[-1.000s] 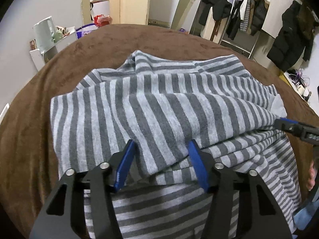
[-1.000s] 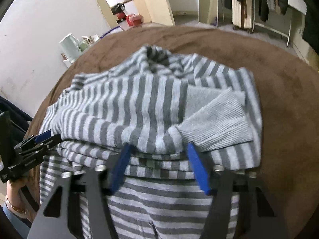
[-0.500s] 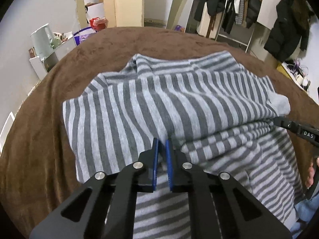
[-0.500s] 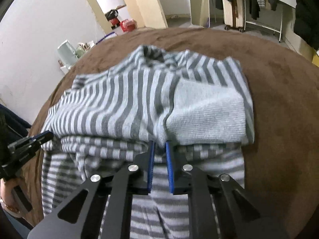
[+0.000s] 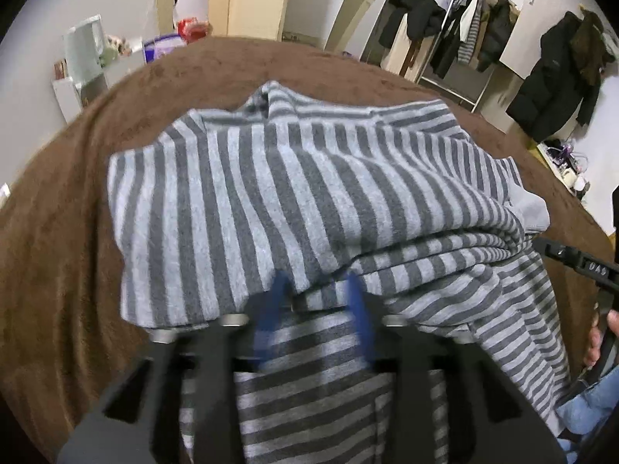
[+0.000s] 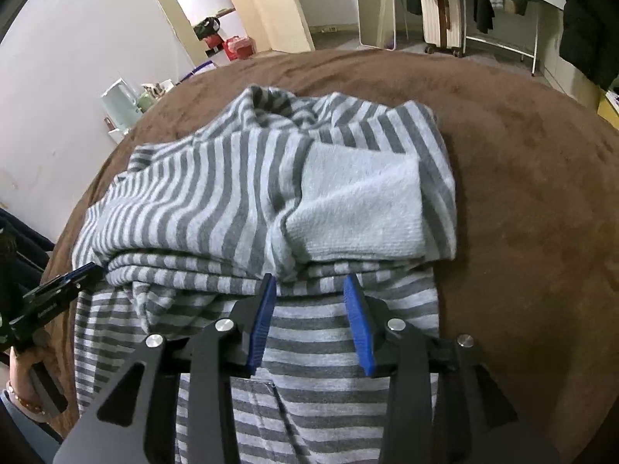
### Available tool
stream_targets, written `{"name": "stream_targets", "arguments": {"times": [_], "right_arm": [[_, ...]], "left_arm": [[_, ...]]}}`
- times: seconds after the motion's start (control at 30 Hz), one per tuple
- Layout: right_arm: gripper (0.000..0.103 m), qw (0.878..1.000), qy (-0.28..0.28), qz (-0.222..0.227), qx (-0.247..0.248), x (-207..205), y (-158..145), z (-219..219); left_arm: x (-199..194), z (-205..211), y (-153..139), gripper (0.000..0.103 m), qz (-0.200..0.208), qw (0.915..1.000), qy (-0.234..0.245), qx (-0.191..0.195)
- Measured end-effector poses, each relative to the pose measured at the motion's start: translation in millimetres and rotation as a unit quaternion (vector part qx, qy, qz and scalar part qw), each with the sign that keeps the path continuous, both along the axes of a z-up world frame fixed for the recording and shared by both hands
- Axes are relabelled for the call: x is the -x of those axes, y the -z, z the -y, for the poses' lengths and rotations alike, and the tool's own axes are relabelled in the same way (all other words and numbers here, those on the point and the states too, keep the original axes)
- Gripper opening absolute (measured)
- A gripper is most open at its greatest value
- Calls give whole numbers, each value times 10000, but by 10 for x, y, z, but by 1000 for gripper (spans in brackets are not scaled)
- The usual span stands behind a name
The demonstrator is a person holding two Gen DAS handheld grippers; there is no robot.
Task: Fold large clothes
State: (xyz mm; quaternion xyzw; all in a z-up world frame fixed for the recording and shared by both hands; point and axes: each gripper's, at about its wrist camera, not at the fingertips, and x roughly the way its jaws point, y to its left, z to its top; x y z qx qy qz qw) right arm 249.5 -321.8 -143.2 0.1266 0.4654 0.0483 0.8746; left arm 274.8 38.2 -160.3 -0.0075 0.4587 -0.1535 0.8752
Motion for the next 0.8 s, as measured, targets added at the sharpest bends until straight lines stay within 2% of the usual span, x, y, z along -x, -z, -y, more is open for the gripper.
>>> {"name": "stream_targets", "arguments": {"times": [0.03,0.1,0.17,0.23,0.5,0.67,0.8], "right_arm": [[43,10000,-10,42,17,16,-38,3],[55,9999,-52,105,69,47,-112,-16],[59,9997,-92,184,119,104,-209,-32],[67,9996,-131,211,149,157,-291,-39],[70,9993,-58,294,240,655,-572,93],[72,9998,96,121,157,1013,-561,228],[74,9998,15,-61,197,1279,-466,249]], "left_arm": [[28,22,-45,76,64,9999,9,-98],[82,54,-148,81,189,9996,30,-216],[127,67,-242,84,260,9992,36,-293],[199,54,-352,91,314,9991,-15,-279],[691,-74,-637,93,313,9993,-157,-142],[1028,-199,-660,93,191,9993,-316,-59],[1337,-343,-653,94,171,9982,-566,-48]]}}
